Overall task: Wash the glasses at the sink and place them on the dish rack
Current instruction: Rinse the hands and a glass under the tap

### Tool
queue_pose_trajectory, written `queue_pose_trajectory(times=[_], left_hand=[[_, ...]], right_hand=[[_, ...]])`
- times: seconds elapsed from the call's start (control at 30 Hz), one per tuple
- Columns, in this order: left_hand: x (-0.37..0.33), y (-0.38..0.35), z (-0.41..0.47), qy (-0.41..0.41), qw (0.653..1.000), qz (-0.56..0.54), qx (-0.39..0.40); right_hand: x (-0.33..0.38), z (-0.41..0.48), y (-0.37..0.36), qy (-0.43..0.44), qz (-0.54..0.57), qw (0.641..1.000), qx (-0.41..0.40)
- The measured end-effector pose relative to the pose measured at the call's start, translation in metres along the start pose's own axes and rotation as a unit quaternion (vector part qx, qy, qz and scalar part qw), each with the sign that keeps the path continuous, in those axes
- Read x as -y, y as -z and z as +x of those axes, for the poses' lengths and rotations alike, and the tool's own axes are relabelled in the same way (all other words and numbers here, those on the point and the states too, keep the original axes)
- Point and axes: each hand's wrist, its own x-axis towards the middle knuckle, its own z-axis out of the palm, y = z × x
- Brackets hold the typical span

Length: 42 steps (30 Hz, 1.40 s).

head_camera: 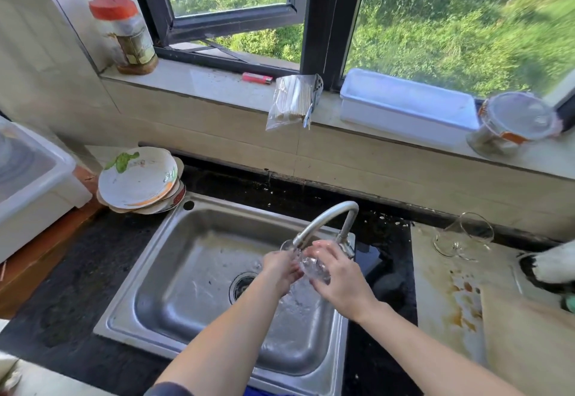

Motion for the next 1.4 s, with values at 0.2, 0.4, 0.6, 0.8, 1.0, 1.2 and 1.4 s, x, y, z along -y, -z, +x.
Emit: queue_pose_trajectory(times=[0.2,0.4,0.6,0.8,1.0,1.2,1.4], left_hand=[[0.002,-0.011,0.002,0.005,1.0,0.007,0.029],[0.007,0.0,-0.002,-0.104,0.979,0.158,-0.073],[-0.011,-0.006,-0.017,-0.004,0.998,0.052,0.027],[-0.01,-0.019,-0.026,0.032,0.976,-0.124,0.179],[-0.008,-0.021,-0.02,0.01,0.988,-0.028,0.15],[-0.02,-0.016,-0.008,-0.133,0.935,0.325,-0.037],[-0.02,-0.006,0.001,-0.202,0.855,0.476,-0.049]], right_hand=[[0.004,-0.007,0.003,0.049,-0.038,0.998,-0.02],[0.01,-0.003,0.012,-0.151,0.168,0.973,-0.047],[0.009,0.01,0.029,-0.353,0.371,0.856,-0.073],[-0.018,0.0,0.01,-0.538,0.469,0.698,-0.059],[-0.03,-0.014,-0.018,-0.573,0.581,0.577,-0.031],[-0.012,-0.016,-0.012,-0.516,0.532,0.67,0.044],[-0.009,0.01,0.002,-0.413,0.341,0.843,-0.045]])
